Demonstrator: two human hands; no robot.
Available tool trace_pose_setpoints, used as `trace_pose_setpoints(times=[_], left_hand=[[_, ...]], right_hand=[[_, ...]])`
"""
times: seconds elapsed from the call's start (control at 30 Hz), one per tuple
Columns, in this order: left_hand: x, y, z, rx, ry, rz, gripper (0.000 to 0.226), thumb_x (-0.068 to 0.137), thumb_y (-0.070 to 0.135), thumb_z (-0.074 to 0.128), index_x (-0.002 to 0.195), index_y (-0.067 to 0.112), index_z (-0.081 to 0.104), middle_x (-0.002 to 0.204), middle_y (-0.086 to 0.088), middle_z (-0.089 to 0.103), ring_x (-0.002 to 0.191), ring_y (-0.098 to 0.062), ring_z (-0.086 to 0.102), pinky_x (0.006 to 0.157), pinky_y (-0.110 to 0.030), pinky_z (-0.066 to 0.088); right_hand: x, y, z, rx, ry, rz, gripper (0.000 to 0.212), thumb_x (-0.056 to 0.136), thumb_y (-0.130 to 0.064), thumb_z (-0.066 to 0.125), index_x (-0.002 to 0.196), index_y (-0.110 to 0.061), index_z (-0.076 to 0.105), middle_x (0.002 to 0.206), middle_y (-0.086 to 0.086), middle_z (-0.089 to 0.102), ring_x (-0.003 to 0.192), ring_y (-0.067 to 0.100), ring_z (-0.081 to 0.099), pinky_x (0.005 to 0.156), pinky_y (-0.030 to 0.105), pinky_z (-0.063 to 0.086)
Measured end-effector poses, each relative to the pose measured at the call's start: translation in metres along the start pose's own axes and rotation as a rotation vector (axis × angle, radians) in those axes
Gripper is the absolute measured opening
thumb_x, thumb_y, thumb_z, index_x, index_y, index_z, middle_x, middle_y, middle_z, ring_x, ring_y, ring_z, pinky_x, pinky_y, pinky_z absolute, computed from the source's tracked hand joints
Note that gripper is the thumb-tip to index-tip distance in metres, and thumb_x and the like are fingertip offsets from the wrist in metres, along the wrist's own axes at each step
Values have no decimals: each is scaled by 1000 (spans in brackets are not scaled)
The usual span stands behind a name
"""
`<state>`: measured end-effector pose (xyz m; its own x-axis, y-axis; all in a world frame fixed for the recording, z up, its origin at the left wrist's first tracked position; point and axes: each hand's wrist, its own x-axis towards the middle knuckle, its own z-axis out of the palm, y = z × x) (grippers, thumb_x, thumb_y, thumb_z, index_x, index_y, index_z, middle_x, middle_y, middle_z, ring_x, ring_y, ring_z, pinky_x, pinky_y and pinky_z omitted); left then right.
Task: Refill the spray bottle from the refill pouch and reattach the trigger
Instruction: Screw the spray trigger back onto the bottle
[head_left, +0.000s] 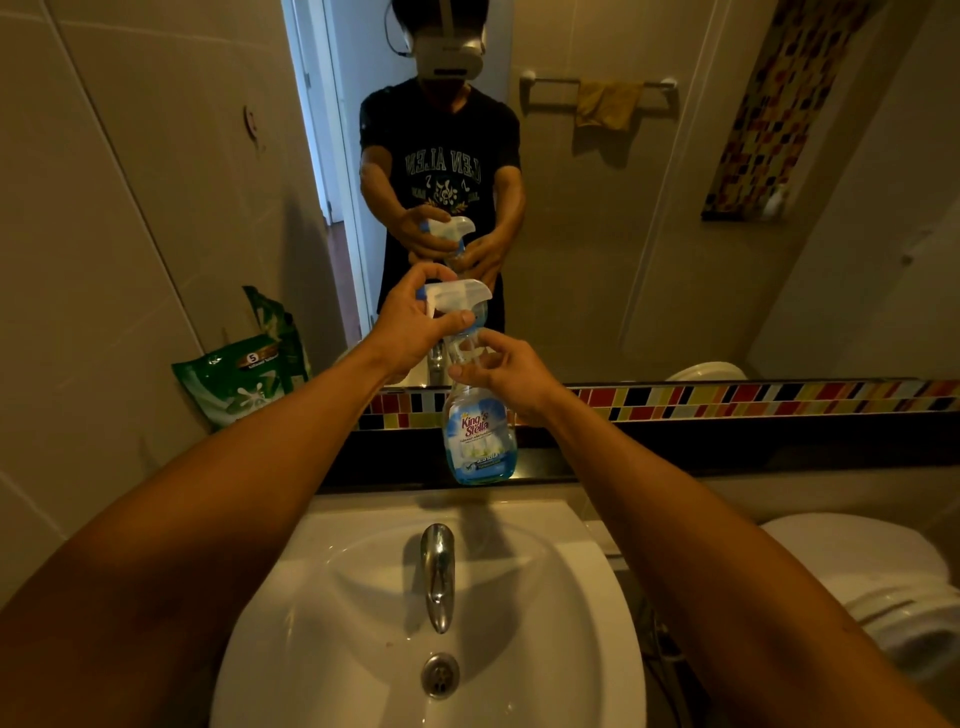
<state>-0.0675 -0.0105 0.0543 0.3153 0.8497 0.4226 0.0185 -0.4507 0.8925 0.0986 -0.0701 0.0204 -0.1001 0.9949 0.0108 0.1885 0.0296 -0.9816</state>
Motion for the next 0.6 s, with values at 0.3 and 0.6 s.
trace_pose_setpoints(times=[0.3, 0.6], left_hand=[[-16, -18, 14, -26, 17, -73, 91, 84, 14, 78, 153, 24, 21, 127, -1, 59, 108, -12, 68, 85, -28, 59], [-59, -90, 47, 116, 14, -411, 45, 101, 27, 54, 143, 12, 49, 140, -7, 56, 127, -21, 52, 90, -24, 42]], right_hand=[[5, 13, -3, -146, 160, -38, 52, 93, -16, 77, 141, -9, 57, 108, 13, 63, 113, 41, 66, 99, 58, 56], [15, 46, -30, -143, 297, -31, 38, 92, -10, 76, 125, -22, 63, 120, 7, 68, 114, 28, 66, 95, 45, 57]])
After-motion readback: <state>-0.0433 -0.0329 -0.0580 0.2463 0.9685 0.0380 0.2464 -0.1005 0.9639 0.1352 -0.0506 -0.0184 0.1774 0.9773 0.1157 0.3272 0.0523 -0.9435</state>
